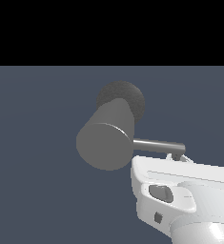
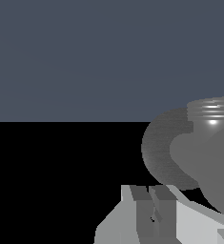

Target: Turn on the faucet by rotating a designated handle.

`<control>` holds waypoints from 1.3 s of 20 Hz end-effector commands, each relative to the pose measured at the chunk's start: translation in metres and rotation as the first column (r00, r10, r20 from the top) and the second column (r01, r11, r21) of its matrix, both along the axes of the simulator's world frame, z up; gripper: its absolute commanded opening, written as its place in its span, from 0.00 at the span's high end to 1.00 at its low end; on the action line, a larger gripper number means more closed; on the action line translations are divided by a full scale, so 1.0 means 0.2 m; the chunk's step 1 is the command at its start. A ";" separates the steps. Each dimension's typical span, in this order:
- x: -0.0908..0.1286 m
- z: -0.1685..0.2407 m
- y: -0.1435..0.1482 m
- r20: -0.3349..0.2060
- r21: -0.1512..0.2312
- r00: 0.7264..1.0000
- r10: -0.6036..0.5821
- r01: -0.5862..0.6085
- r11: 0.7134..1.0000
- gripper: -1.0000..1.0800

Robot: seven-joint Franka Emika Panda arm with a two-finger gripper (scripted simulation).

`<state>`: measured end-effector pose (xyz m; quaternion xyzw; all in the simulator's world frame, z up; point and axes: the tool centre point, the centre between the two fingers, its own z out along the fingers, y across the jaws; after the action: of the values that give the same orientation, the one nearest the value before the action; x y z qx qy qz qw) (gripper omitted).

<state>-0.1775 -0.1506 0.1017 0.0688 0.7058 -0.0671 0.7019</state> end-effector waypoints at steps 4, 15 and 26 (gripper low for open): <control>0.00 0.10 0.01 0.007 0.002 1.000 0.004 -0.004 1.000 1.00; -0.01 0.13 -0.04 -0.027 0.001 1.000 -0.013 0.013 1.000 1.00; 0.00 0.32 0.03 -0.010 0.003 1.000 -0.004 0.004 1.000 1.00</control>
<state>-0.1826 -0.1610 0.1432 0.0795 0.7237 -0.0774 0.6812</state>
